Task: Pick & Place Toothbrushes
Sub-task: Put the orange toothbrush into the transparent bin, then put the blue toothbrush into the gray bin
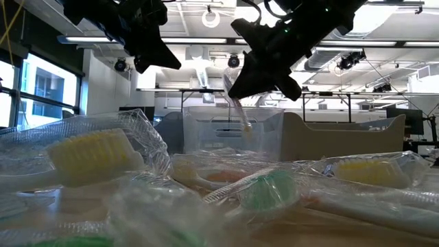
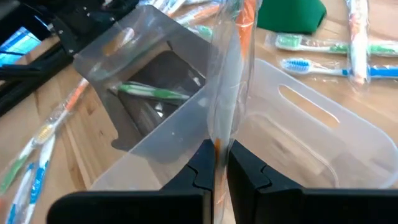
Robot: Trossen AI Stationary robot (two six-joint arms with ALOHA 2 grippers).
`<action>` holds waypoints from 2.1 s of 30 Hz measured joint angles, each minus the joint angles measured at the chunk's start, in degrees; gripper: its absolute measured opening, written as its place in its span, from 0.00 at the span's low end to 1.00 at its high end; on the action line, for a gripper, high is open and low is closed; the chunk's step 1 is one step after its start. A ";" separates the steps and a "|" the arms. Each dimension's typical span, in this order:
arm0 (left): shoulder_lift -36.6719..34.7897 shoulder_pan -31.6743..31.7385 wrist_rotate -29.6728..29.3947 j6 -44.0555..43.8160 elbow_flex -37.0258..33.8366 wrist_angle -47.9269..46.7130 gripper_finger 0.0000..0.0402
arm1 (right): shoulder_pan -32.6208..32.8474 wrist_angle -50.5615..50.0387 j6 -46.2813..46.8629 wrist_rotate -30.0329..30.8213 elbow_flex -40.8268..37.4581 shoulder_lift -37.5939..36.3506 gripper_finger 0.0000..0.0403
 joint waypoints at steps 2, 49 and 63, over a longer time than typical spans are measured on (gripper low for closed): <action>0.00 0.00 0.00 0.00 0.00 0.02 0.00 | 0.00 -0.56 0.00 -0.06 0.00 0.00 0.03; 0.00 0.01 0.07 0.00 0.00 -0.29 0.00 | 0.00 6.11 -18.69 -2.90 0.00 -5.31 0.01; 0.00 0.01 0.04 -0.02 0.00 0.08 0.00 | 3.11 9.01 -21.25 -2.86 0.00 -5.98 0.01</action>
